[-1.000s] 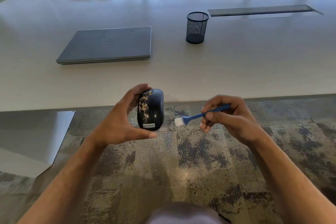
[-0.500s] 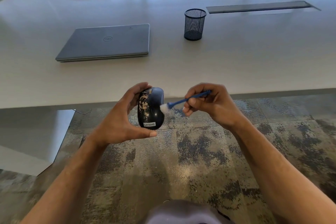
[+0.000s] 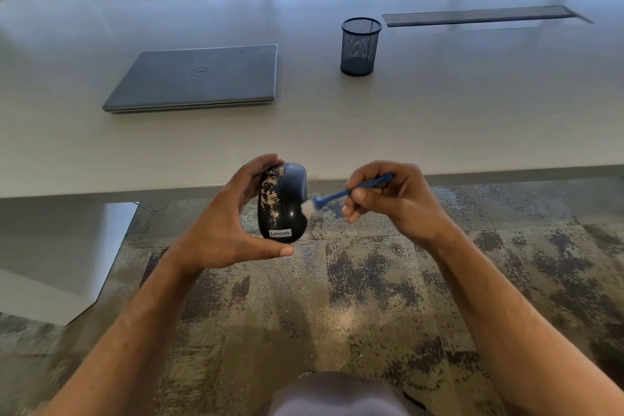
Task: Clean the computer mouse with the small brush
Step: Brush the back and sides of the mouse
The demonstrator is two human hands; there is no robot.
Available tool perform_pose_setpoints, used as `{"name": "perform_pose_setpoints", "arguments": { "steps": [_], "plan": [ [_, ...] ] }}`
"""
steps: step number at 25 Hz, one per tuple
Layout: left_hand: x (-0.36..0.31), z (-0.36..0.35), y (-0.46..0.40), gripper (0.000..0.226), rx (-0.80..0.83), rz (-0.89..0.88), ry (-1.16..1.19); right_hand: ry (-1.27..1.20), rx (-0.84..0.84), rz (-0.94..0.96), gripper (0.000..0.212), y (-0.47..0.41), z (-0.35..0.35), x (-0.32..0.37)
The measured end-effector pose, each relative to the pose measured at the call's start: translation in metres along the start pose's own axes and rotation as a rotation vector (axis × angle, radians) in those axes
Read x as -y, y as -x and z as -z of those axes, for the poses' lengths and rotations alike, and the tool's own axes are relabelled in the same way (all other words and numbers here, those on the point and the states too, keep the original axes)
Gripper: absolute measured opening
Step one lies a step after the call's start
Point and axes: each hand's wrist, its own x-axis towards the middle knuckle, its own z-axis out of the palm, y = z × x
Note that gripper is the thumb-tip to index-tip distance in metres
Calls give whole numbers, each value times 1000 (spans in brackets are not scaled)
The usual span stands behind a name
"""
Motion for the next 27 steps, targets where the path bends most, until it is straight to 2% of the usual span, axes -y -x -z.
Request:
{"name": "perform_pose_setpoints", "arguments": {
  "steps": [4, 6, 10, 16, 21, 24, 27],
  "plan": [
    [-3, -2, 2, 119, 12, 7, 3, 8, -181, -8, 12, 0, 7, -2],
    [-5, -3, 3, 118, 13, 12, 3, -47, -140, -14, 13, 5, 10, -2],
    [-6, -5, 3, 116, 12, 13, 6, -88, 78, -15, 13, 10, 10, 0],
    [-10, -8, 5, 115, 27, 1, 6, -53, -111, -5, 13, -4, 11, 2],
    [-11, -10, 8, 115, 30, 5, 11, -57, -184, -13, 13, -10, 11, -3],
    [-11, -9, 11, 115, 25, 15, 17, -93, -175, -11, 14, -4, 13, -3],
    [-10, -8, 12, 114, 19, 16, 18, -150, -74, -5, 13, 4, 15, 0]
  ]
}}
